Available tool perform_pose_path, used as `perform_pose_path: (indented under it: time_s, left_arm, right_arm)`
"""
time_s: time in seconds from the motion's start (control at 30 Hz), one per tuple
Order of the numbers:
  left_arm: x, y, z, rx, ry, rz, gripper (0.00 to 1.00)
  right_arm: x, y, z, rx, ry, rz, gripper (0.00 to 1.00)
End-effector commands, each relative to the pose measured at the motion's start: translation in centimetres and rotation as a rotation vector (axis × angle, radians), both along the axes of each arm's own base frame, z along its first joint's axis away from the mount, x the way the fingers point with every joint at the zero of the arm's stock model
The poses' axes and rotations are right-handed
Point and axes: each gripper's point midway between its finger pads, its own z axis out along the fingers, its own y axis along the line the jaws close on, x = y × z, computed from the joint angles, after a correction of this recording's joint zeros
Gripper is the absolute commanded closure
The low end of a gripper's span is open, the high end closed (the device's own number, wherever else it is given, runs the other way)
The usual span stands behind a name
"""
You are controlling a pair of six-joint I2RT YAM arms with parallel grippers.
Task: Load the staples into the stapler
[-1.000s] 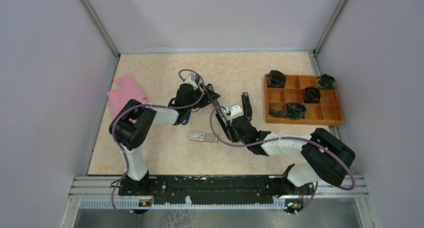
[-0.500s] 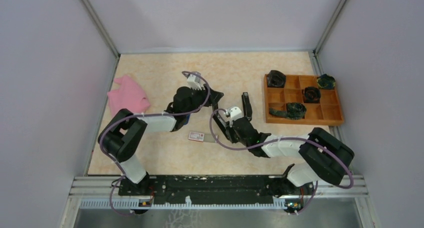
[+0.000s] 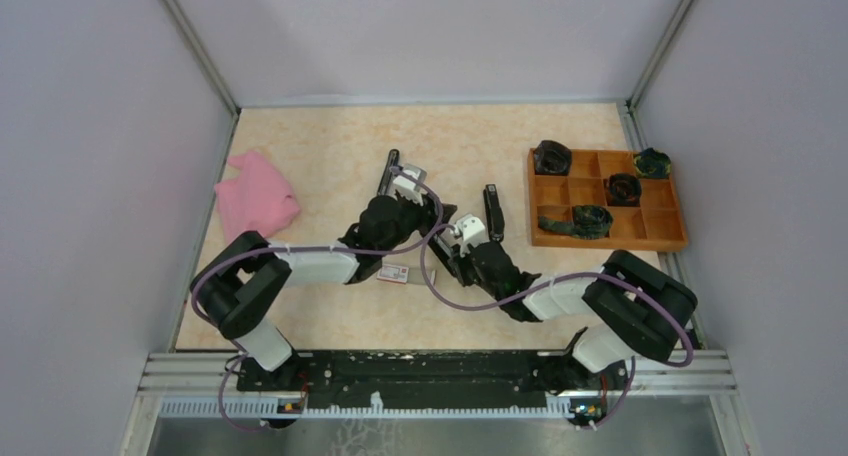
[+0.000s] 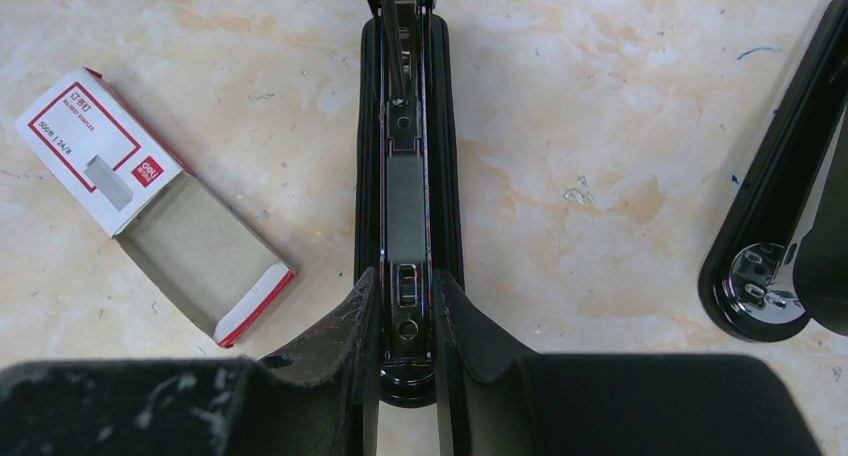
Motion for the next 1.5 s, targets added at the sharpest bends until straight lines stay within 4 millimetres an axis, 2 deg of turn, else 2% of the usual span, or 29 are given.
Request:
perform_pose_path:
  time_s: [0.0,0.3,0.53,0.77,0.9,1.03,1.13,1.33,1.47]
  left_arm:
    - [-0.9,0.3,-0.2,0.024,-0.030,0.031,0.41]
    - [-2.8,-0.9,-1.0,0.012,-0.015,0.006,0.41]
    - [-4.6,-1.6,-2.0,-0.029,0.039,-0.034,0.36]
    - [-5.8,-1.6,-0.2,-0.132,0.068,-0.058,0.27]
    - [-5.6,0.2,0.7,-0.184,0.087,0.012,0.20]
    - [-5.2,2.4,1.3,-0.195,0.129,0.092,0.12]
    - [-4.9,4.2,0.7,-0.178,0.188,0.150,0.09]
    - [-4.6,8.3,-0.7,-0.153,0.319,0.266,0.05]
    - [-4.5,11.2,-1.6,-0.141,0.402,0.322,0.03]
  right_arm:
    - [1.4,1.9,3.7,0.137,-0.132,0.012,1.00]
    - [1.9,2.4,3.4,0.149,-0.160,0.014,1.00]
    - [1.9,2.1,2.9,0.136,-0.167,0.009,1.00]
    - [2.0,1.9,2.1,0.121,-0.157,0.001,1.00]
    - [1.8,1.6,2.0,0.115,-0.145,-0.007,0.93]
    - [1.4,1.2,2.4,0.113,-0.126,-0.010,0.76]
    - [1.0,1.0,2.6,0.096,-0.096,-0.006,0.65]
    - [0.0,0.9,4.8,0.076,-0.063,0.034,0.43]
    - [0.3,0.5,6.7,0.029,-0.050,0.040,0.38]
